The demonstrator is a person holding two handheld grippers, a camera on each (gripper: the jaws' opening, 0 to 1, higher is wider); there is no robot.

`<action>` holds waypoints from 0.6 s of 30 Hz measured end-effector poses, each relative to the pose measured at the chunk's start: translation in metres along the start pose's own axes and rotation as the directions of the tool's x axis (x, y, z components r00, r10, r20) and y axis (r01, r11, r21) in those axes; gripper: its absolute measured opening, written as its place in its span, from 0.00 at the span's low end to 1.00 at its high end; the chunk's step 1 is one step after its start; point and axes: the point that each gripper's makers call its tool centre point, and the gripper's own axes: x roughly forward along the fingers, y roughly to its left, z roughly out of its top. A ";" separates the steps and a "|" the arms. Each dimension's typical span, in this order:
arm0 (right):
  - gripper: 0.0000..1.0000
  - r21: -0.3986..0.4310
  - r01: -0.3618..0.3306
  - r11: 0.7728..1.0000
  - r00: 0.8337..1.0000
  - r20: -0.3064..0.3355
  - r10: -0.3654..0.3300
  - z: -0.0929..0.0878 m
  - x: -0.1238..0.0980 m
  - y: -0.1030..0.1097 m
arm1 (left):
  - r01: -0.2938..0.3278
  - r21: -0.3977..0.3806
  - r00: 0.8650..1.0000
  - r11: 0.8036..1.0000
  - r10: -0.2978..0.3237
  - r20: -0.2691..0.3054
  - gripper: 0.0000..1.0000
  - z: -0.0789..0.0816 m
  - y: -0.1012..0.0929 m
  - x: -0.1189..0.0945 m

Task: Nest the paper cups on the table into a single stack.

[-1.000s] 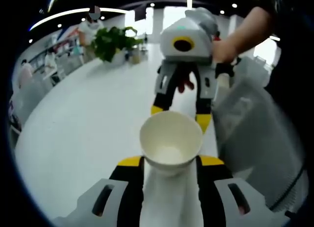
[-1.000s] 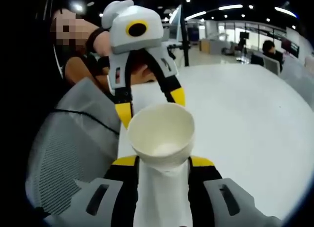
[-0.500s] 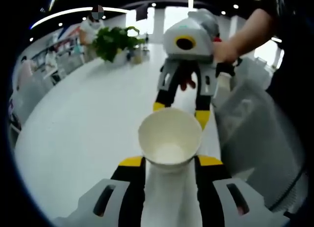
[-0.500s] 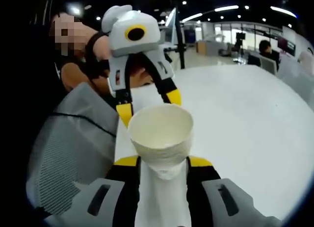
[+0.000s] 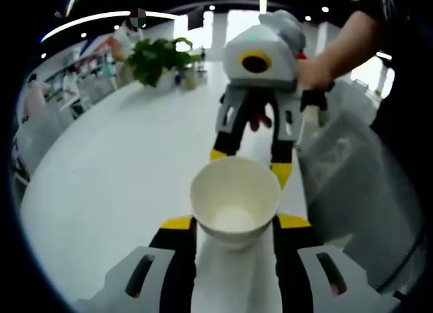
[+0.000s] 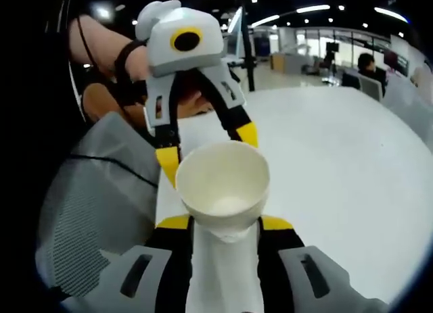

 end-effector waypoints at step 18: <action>0.33 -0.015 0.062 0.998 0.998 0.009 -0.062 0.019 -0.016 -0.045 | -0.025 0.040 0.999 0.999 0.024 0.026 0.44 0.027 0.043 0.002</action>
